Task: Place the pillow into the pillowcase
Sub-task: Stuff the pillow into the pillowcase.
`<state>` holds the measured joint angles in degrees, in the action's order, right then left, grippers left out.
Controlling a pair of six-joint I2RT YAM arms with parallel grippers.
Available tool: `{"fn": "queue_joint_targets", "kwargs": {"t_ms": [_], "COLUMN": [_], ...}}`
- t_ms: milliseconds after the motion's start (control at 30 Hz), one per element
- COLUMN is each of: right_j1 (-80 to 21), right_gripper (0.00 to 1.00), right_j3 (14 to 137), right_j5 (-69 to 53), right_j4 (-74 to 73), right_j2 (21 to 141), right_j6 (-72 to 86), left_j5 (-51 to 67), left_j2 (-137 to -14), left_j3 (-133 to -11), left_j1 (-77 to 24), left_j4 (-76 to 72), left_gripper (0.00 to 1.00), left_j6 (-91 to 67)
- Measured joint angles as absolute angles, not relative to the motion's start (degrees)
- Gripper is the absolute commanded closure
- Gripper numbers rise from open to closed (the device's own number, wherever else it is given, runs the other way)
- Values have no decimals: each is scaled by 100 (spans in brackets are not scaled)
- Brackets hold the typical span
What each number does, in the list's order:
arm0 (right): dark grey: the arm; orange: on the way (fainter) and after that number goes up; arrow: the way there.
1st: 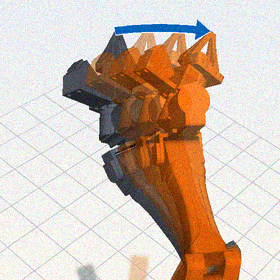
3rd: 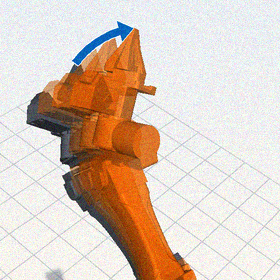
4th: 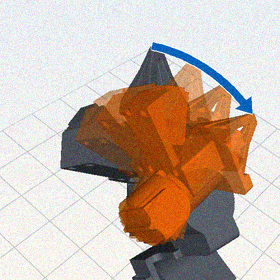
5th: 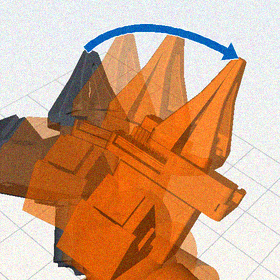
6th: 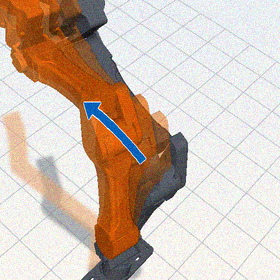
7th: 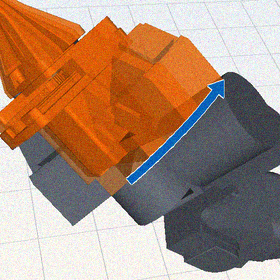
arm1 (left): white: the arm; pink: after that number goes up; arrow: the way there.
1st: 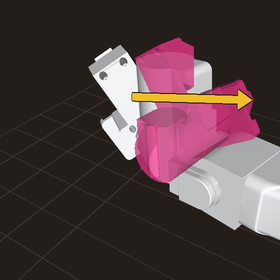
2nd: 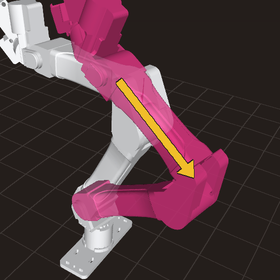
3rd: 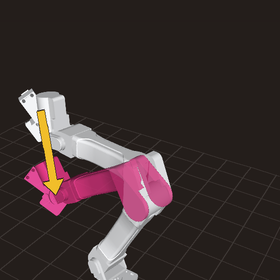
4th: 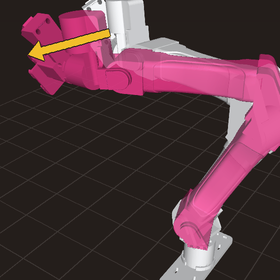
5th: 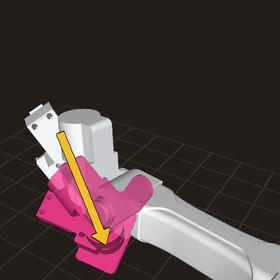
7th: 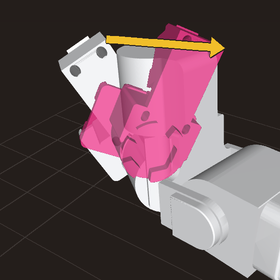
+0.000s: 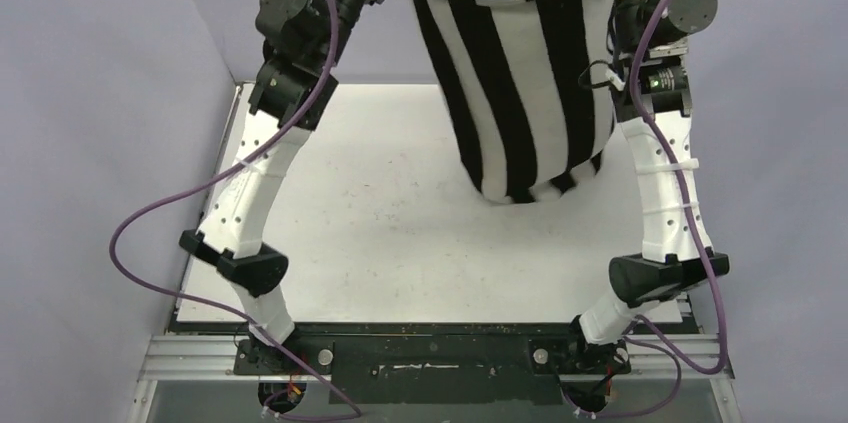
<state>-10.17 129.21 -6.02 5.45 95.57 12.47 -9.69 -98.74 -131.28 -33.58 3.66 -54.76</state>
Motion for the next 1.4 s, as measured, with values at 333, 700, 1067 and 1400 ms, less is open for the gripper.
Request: {"fn": "queue_joint_targets", "kwargs": {"t_ms": [333,700,1067,1400], "right_j1": [-1977,-976,-878,-2318], "right_gripper": [100,100,100,100], "right_j3": [11225,11424,14514,10095], "right_j5": [-910,-947,-1203,-729], "right_j4": [934,875,797,1739], "right_j2": [8130,9266,10479,8176], "right_j6": [1673,2438,2403,2073], "left_j5": [-119,252,-821,183], "left_j2": [-11214,-10313,-9561,-11246], "left_j3": [-14066,-14759,-12457,-15419], "left_j1": [-1127,-1225,-3074,-904], "left_j4": [1253,1212,438,1638], "left_gripper": [100,100,100,100], "left_j6": [-6602,-6414,-5594,-6239]}}
